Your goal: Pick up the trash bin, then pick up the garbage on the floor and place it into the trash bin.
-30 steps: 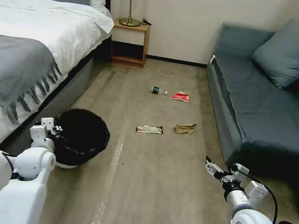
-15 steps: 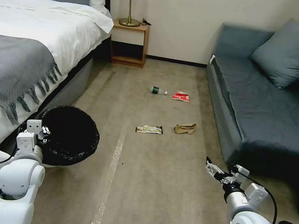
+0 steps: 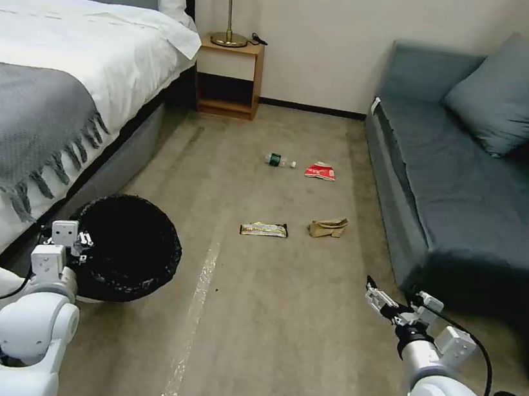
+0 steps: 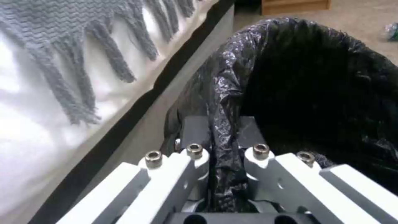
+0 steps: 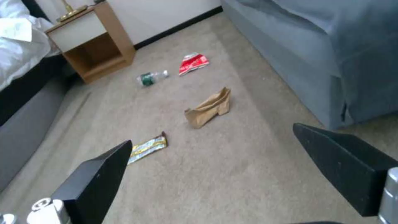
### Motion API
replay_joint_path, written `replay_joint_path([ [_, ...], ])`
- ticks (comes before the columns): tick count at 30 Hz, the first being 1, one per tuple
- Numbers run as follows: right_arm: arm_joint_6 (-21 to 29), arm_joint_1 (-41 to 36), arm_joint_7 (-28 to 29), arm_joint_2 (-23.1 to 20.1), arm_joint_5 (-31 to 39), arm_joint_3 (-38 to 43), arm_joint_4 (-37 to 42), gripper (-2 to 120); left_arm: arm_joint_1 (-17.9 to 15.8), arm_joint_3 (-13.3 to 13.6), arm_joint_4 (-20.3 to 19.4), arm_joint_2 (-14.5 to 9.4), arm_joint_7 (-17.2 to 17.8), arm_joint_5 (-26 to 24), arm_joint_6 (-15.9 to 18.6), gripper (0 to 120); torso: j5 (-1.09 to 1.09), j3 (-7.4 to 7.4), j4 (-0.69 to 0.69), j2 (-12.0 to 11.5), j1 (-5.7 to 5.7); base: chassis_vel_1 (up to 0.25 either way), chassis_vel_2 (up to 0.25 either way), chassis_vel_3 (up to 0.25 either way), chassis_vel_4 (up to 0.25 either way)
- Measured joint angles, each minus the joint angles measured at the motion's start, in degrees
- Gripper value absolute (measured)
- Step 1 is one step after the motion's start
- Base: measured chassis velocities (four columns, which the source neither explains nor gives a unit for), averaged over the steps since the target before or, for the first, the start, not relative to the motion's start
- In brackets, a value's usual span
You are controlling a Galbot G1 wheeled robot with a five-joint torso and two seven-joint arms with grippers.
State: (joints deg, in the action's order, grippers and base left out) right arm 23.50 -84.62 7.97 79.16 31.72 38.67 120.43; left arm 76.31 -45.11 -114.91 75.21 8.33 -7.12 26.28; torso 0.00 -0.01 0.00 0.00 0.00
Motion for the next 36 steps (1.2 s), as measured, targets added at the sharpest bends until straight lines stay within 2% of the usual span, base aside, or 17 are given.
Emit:
replay_joint_path([
  [12,-0.14,-0.21,-0.18,0.33,-0.15,-0.18,0.04,100,0.0,0.13,0.09,0.02,-0.19,-0.09,-0.44,4,0.0,0.02,-0.01,0.0,0.0,-0.13,0.123,0.139,-0.13],
  [25,-0.56,-0.32,-0.52,0.87,-0.79,0.01,-1.02,100,-1.27,-0.44,2.98,0.08,-0.72,-0.31,-1.76,4,0.0,0.01,0.0,0.0,0.0,-0.101,0.122,0.11,-0.115],
  [36,-0.62,0.5,-0.69,1.74,-1.55,-0.7,-2.46,100,-2.12,0.16,4.03,0.13,-1.03,-0.45,-2.29,4,0.0,0.01,0.0,0.0,0.0,-0.131,0.128,0.132,-0.132],
])
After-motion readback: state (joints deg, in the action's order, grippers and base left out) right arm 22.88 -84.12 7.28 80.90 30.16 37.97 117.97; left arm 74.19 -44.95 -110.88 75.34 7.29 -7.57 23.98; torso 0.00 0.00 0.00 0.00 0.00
